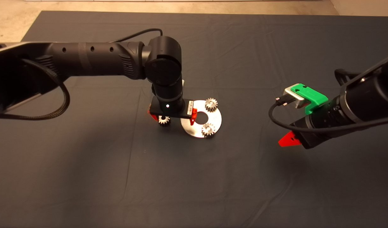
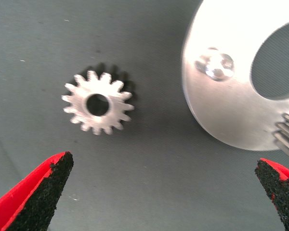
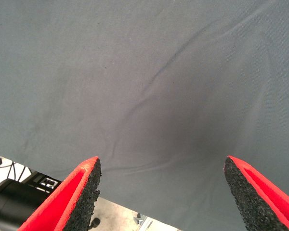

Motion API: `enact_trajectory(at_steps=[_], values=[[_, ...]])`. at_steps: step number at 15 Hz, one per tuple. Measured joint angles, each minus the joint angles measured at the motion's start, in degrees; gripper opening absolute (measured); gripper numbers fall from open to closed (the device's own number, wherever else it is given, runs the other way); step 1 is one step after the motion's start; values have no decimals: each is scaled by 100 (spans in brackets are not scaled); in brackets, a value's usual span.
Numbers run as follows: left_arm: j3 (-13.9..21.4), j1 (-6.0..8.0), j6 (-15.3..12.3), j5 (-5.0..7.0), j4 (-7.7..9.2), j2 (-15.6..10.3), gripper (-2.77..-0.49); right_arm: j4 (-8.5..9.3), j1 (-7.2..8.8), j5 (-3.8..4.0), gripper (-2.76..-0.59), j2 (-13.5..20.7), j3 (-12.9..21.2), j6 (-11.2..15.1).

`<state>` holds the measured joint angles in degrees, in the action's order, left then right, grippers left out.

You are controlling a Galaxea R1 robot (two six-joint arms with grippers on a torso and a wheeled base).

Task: Install three planetary gears onto the carrier pins

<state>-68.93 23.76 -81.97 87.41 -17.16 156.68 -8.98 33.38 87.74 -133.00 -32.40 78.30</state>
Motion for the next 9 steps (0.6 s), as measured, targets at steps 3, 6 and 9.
enact_trajectory(at_steps=[3, 6, 9], values=[[-48, -33, 91, 0, -4, -171, -49, 0, 0, -2, -147, 0, 0, 0], [-52, -154, 172, 0, -4, -382, -49, 1, 0, -4, -147, 0, 0, 1], [-87, -265, 188, 2, -26, -561, -49, 1, 0, -2, -147, 0, 0, 1]])
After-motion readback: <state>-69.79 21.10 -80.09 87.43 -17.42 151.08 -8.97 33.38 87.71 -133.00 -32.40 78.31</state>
